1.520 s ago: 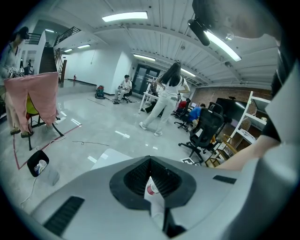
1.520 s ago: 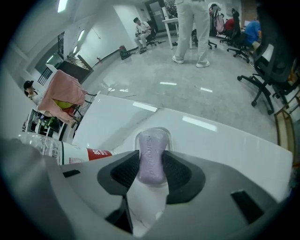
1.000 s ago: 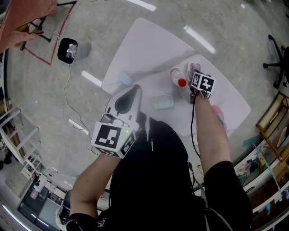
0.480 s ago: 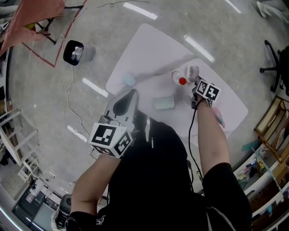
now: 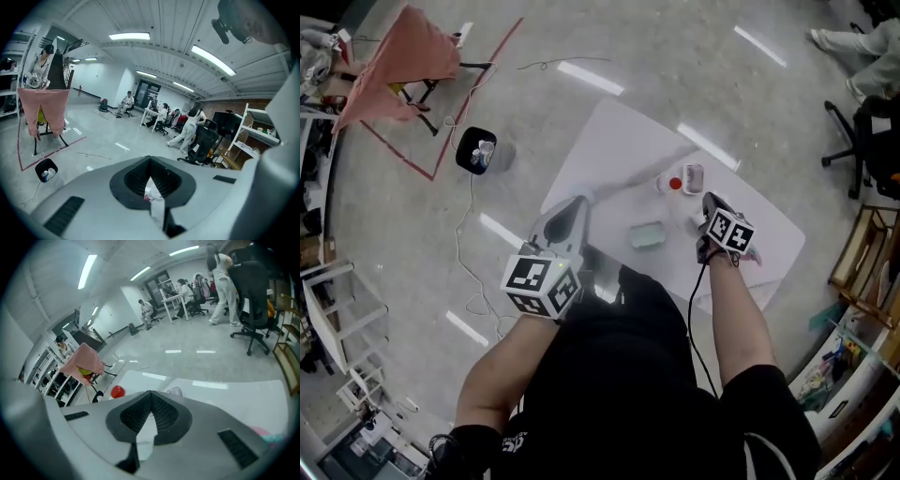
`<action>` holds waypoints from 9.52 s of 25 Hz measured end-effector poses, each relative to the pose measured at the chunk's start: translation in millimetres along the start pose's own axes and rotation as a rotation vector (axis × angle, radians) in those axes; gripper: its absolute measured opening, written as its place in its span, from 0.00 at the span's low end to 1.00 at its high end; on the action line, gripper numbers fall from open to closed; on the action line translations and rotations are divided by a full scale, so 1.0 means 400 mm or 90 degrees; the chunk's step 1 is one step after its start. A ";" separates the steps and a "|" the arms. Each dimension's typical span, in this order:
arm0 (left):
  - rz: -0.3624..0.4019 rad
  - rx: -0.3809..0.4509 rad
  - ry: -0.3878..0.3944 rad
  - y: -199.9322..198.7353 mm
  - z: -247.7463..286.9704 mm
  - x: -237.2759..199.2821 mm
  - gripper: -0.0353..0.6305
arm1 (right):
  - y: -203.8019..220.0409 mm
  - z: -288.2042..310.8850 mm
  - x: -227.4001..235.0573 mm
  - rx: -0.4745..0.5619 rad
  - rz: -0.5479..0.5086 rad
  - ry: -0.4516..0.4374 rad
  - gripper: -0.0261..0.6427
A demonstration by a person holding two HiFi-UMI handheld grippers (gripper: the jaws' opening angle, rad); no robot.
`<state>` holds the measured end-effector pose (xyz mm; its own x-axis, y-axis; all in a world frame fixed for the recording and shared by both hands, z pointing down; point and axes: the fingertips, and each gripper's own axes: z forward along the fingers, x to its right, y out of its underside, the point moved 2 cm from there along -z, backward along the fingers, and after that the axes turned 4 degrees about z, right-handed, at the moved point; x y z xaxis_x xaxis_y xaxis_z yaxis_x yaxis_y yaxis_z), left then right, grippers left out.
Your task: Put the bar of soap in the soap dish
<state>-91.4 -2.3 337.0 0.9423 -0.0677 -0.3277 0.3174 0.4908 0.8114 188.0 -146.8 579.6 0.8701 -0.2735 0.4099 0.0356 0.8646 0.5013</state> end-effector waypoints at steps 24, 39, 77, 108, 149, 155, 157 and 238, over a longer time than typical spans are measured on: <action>0.148 0.099 0.214 -0.113 -0.281 -0.048 0.06 | 0.027 -0.603 -0.662 0.301 -0.206 -0.011 0.06; 0.214 0.162 0.203 -0.179 -0.338 0.147 0.06 | -0.019 -0.880 -0.591 0.407 -0.136 -0.042 0.06; 0.248 0.150 0.172 -0.133 -0.387 0.219 0.06 | 0.068 -0.837 -0.503 0.342 -0.116 -0.122 0.06; 0.278 0.102 0.185 -0.313 -0.277 -0.376 0.06 | -0.036 -0.435 -1.055 0.326 -0.246 -0.075 0.06; 0.244 -0.097 0.232 -0.068 0.052 -0.620 0.06 | 0.246 0.238 -0.820 0.038 -0.181 -0.014 0.06; 0.235 -0.106 0.214 -0.058 0.034 -0.646 0.06 | 0.307 0.322 -0.786 -0.009 -0.217 -0.011 0.06; 0.229 -0.112 0.208 -0.049 0.028 -0.658 0.06 | 0.330 0.356 -0.771 -0.031 -0.231 -0.004 0.06; 0.149 -0.169 0.145 0.048 0.159 -0.818 0.06 | 0.564 0.615 -0.635 -0.435 -0.417 0.009 0.47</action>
<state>-387.1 -26.0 490.4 0.9285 0.2518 -0.2728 0.0315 0.6787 0.7337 -145.9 14.1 776.1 0.5807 -0.7906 0.1940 0.7955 0.6018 0.0713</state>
